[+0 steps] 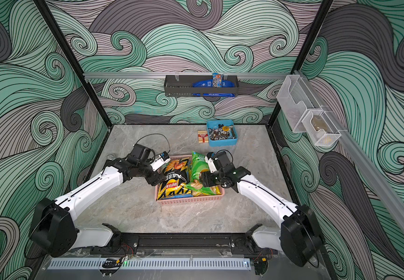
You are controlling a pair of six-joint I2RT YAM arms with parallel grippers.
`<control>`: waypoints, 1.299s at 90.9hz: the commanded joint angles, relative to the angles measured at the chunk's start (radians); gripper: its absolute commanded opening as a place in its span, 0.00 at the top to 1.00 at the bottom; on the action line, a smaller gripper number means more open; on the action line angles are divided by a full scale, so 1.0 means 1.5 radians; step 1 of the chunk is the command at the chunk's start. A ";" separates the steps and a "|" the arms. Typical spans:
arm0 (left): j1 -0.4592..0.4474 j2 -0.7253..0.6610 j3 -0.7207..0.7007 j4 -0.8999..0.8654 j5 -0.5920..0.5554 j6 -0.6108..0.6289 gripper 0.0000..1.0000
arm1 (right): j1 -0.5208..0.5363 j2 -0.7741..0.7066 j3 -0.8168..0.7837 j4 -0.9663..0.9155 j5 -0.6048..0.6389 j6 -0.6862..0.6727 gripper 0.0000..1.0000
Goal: Put the potato chips into the basket
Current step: Place the potato chip in the basket.
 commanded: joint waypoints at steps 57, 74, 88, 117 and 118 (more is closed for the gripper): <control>0.009 -0.001 -0.018 0.044 -0.011 -0.028 0.26 | 0.141 0.027 0.132 -0.020 0.025 0.038 0.48; 0.009 0.004 -0.016 0.047 -0.023 -0.031 0.26 | 0.154 0.055 0.102 -0.017 0.038 0.022 0.51; 0.010 0.009 -0.013 0.052 -0.039 -0.036 0.27 | 0.154 0.048 0.073 -0.018 0.031 0.006 0.51; 0.011 0.003 -0.012 0.050 -0.024 -0.032 0.26 | 0.153 0.016 0.136 -0.022 -0.021 -0.029 0.39; 0.012 0.002 -0.012 0.050 -0.023 -0.032 0.26 | 0.152 0.013 0.141 -0.022 -0.021 -0.029 0.39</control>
